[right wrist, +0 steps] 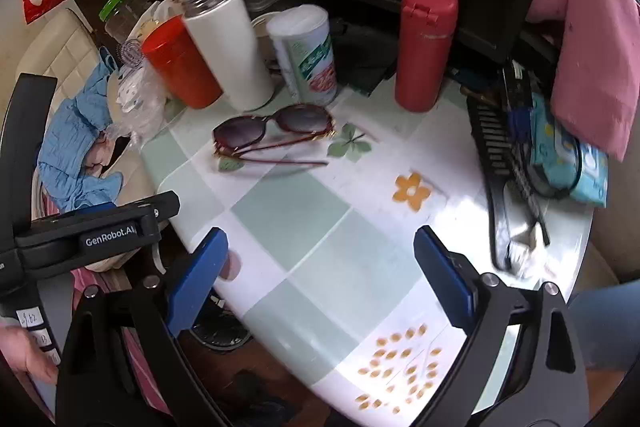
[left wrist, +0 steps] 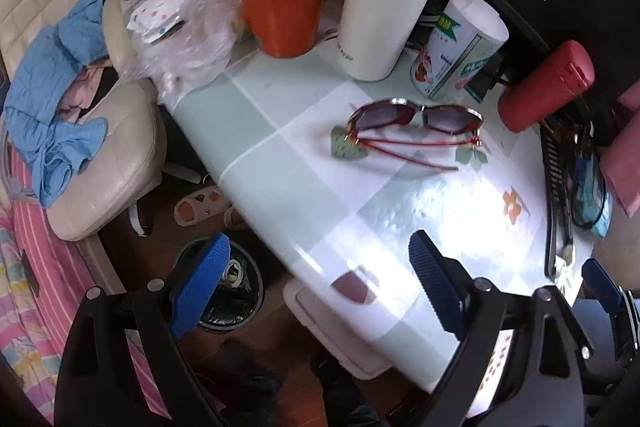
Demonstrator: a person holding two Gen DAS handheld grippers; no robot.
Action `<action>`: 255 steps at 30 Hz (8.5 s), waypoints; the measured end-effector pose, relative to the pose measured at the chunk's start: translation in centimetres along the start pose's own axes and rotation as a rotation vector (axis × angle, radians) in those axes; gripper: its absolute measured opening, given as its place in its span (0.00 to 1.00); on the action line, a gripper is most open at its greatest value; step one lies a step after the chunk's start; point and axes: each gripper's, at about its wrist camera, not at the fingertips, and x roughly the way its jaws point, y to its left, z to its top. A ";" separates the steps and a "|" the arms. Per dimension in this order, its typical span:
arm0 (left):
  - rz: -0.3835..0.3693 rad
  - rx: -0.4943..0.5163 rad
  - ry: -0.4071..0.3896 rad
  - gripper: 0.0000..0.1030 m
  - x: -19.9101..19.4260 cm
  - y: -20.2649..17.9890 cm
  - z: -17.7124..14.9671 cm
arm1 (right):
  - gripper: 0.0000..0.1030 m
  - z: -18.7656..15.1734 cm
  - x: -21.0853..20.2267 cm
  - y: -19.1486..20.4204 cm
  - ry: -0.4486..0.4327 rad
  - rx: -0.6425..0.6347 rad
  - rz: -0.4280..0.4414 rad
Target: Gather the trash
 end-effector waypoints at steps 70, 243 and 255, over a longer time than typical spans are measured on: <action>-0.091 0.343 0.137 0.11 10.4 -4.7 6.0 | 0.91 4.8 10.2 -2.0 0.081 0.198 -0.082; 0.094 -0.374 0.100 0.76 9.8 27.0 -20.0 | 0.91 -15.8 12.6 25.5 0.181 -0.451 0.139; 0.097 -0.374 0.062 0.85 1.9 26.2 -18.8 | 0.91 -13.4 5.9 25.2 0.136 -0.431 0.146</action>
